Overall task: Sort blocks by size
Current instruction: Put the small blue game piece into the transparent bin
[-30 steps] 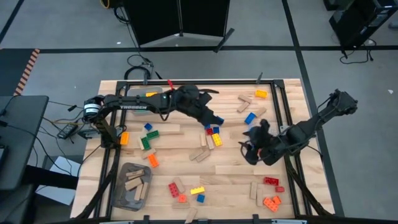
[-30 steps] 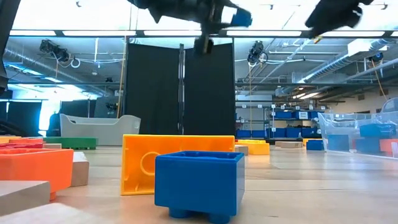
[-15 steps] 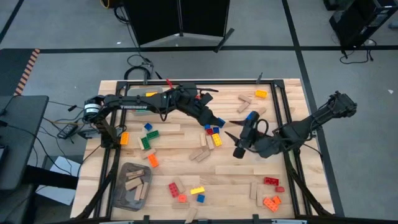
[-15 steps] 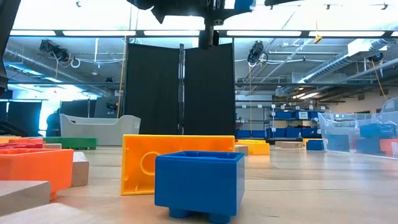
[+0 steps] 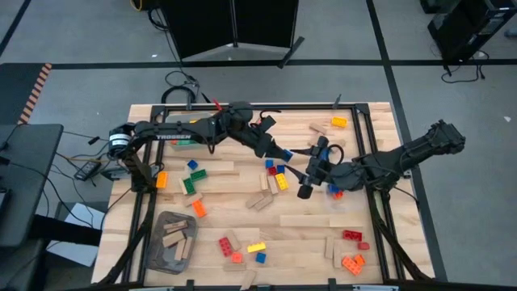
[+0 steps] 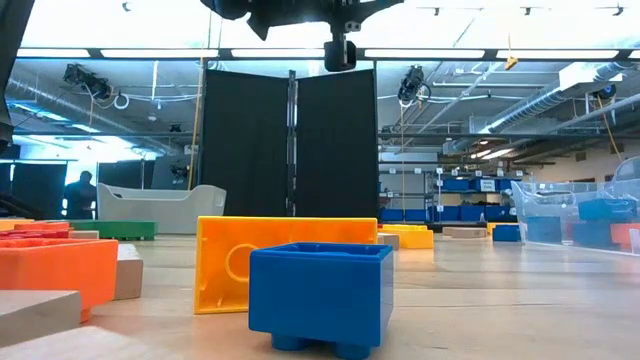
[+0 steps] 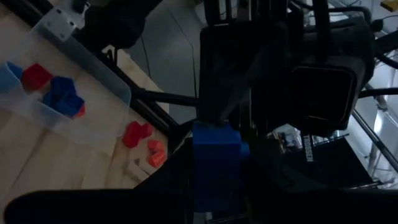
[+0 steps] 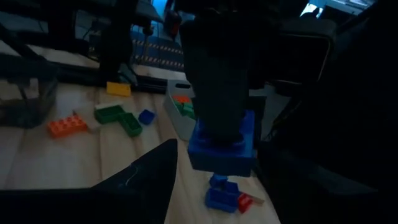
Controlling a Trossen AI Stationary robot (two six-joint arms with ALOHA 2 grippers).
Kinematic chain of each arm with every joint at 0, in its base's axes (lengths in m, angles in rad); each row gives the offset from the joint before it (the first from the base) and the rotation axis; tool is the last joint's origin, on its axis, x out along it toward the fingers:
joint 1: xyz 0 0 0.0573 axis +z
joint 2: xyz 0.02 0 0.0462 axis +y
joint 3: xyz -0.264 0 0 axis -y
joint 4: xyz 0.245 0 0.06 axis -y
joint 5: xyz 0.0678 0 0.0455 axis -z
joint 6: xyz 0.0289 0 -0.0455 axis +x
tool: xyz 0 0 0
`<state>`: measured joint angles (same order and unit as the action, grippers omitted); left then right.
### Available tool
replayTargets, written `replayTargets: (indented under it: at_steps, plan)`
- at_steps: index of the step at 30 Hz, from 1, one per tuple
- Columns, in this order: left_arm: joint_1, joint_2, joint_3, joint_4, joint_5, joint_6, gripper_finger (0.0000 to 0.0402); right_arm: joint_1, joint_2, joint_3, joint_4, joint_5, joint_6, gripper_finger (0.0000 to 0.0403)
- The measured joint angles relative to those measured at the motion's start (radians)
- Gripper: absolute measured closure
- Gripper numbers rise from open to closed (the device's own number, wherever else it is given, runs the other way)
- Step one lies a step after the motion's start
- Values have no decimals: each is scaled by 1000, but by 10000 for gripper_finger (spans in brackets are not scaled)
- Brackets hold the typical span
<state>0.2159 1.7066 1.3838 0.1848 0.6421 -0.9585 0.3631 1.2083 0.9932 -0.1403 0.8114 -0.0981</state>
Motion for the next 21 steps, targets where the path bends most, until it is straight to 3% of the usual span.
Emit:
replayTargets:
  at_steps: [13,21]
  plan:
    - [19,0,0,8,16,-19,299,-62,2,0,40,-38,-3,165]
    - [19,1,0,94,18,-45,298,-93,45,0,60,-55,-3,173]
